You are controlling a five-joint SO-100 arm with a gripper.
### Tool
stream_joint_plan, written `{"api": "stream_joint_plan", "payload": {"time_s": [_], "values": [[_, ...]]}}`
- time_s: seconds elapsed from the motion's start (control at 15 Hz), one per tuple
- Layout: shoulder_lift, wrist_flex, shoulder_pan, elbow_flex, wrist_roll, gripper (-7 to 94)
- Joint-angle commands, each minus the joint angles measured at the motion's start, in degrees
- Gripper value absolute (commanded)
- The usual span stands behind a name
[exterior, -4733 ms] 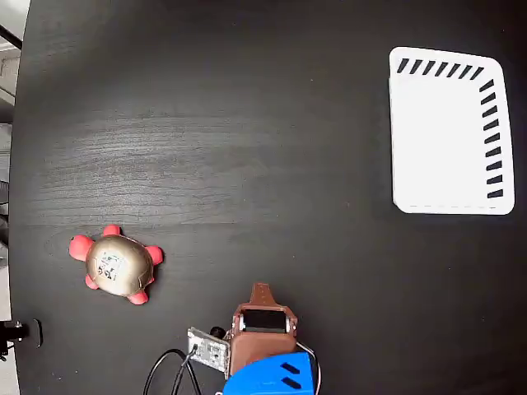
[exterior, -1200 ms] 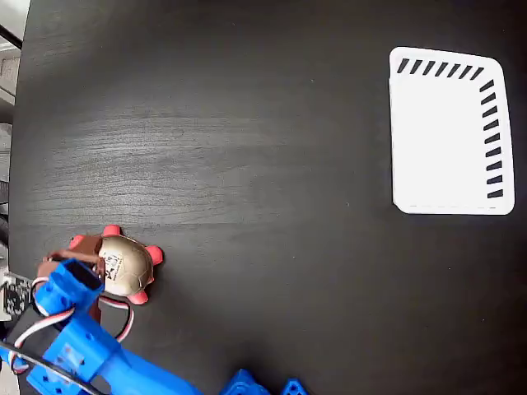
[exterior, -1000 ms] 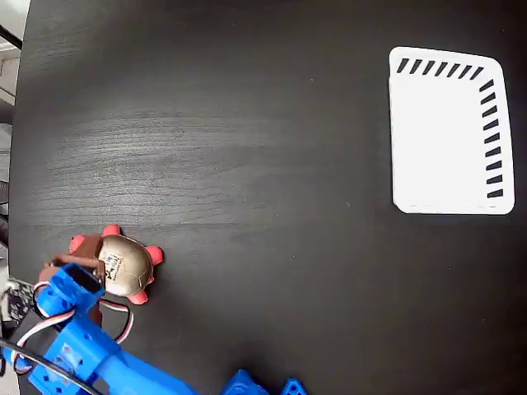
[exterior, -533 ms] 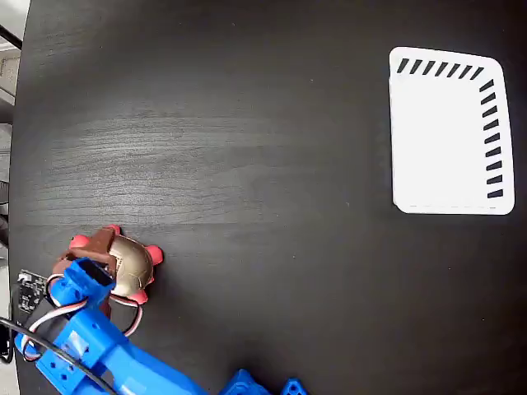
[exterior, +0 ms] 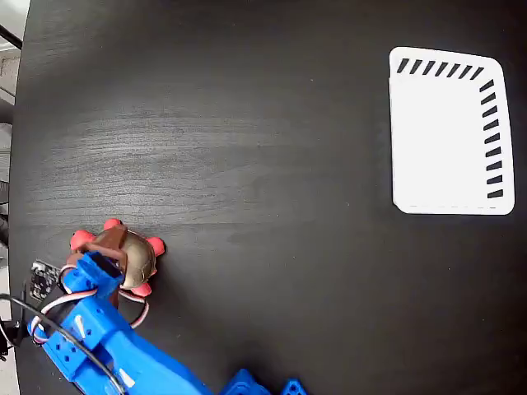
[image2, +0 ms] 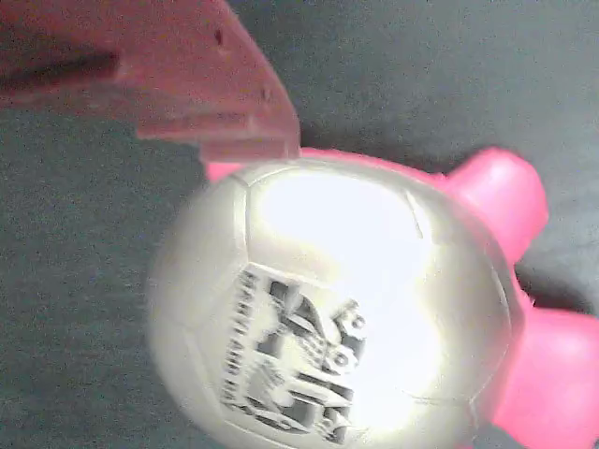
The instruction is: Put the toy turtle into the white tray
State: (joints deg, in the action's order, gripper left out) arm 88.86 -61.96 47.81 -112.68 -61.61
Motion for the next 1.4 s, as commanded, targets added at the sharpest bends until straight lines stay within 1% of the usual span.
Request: {"api": "stream_joint_plan", "payload": {"time_s": [0.0,0.33,0.73,0.87,1.2,1.33], "values": [[1.1,0.7,0.1,-0.1,-0.4,52],[-0.5,1.7,0.2,0.0,-0.4,52],[-3.7,-0.5,0.2,3.0,-0.4,50],[-4.2,-1.1,0.3,3.8,-0.4,43],[-3.7,-0.1,0.0,3.4,-0.4,0],[-3.7,0.0,0.0,3.3,0.0,0]]}}
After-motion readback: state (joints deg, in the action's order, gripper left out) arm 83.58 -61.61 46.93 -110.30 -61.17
